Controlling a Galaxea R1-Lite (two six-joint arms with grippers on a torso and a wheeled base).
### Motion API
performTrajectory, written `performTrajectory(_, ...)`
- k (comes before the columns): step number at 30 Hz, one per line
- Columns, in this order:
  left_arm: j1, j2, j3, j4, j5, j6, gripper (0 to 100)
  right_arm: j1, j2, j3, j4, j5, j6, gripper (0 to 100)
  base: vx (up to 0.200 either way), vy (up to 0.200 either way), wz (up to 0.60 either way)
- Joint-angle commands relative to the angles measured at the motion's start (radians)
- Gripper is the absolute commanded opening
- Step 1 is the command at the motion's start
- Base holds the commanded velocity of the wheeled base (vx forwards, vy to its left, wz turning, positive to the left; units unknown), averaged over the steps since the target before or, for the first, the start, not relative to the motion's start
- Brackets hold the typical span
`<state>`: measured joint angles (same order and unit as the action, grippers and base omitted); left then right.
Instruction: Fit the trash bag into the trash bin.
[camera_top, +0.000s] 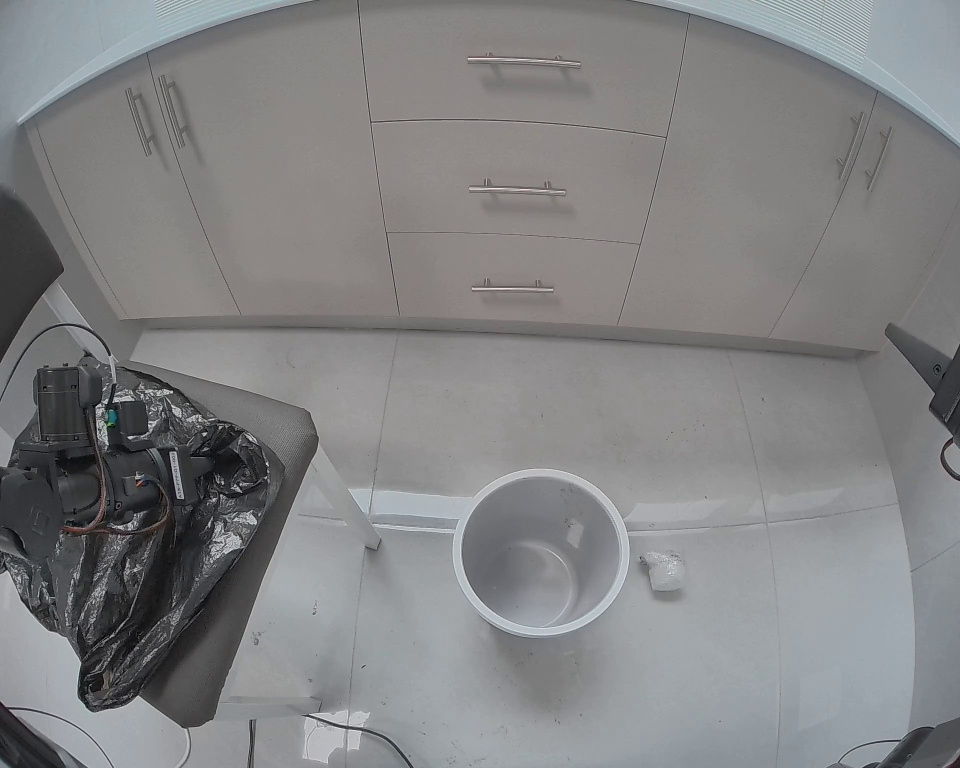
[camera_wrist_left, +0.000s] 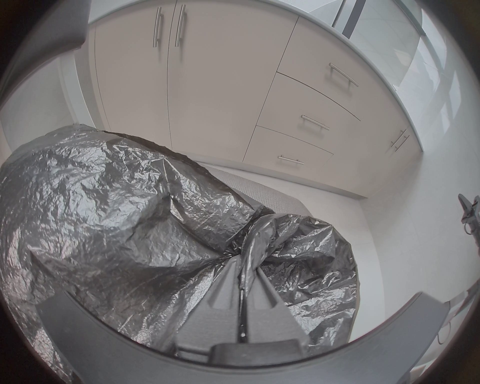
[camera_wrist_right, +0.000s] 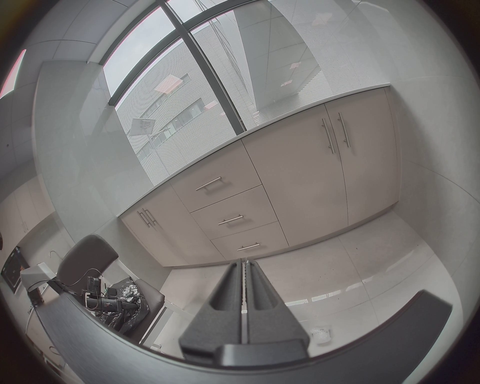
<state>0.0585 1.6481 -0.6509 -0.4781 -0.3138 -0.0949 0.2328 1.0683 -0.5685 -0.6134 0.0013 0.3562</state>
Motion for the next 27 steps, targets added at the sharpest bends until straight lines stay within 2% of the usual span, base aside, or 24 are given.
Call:
performTrajectory(1,0.0,-0.113,0.025,-0.001,-0.007,-0.008,0,0.0,-0.004,-0.001,0.0,0.0,0.0,0,0.0,0.0,0.0)
performTrajectory(6,-0.012,-0.254,0.066,-0.001,-0.057,-0.008,0,0.0,-0.002,0.001,0.0,0.0,0.0,0,0.0,0.0,0.0)
performTrajectory(7,-0.025,-0.341,0.083,-0.001,-0.126,-0.029,0,0.0,-0.001,0.002,0.0,0.0,0.0,0,0.0,0.0,0.0)
performTrajectory(10,-0.069,-0.467,0.092,0.003,-0.205,-0.132,0,0.002,-0.001,0.007,0.0,0.006,0.0,0,0.0,0.0,0.0)
performTrajectory(12,-0.108,-0.528,0.089,0.003,-0.231,-0.212,0,0.003,-0.001,0.009,0.003,0.025,0.0,0,0.0,0.0,0.0)
performTrajectory(16,-0.197,-0.61,0.08,-0.008,-0.24,-0.336,0,0.01,0.027,0.032,0.0,0.052,-0.005,0,0.0,0.0,0.0)
performTrajectory(21,-0.347,-0.613,0.088,-0.125,-0.238,-0.437,0,0.059,0.091,0.052,-0.003,0.052,-0.011,0,0.0,0.0,0.0)
performTrajectory(24,-0.424,-0.582,0.077,-0.188,-0.232,-0.471,0,0.094,0.142,0.067,-0.019,0.052,-0.013,0,0.0,0.0,0.0)
performTrajectory(27,-0.467,-0.524,0.066,-0.251,-0.228,-0.471,0,0.138,0.188,0.088,-0.071,0.048,-0.019,0,0.0,0.0,0.0)
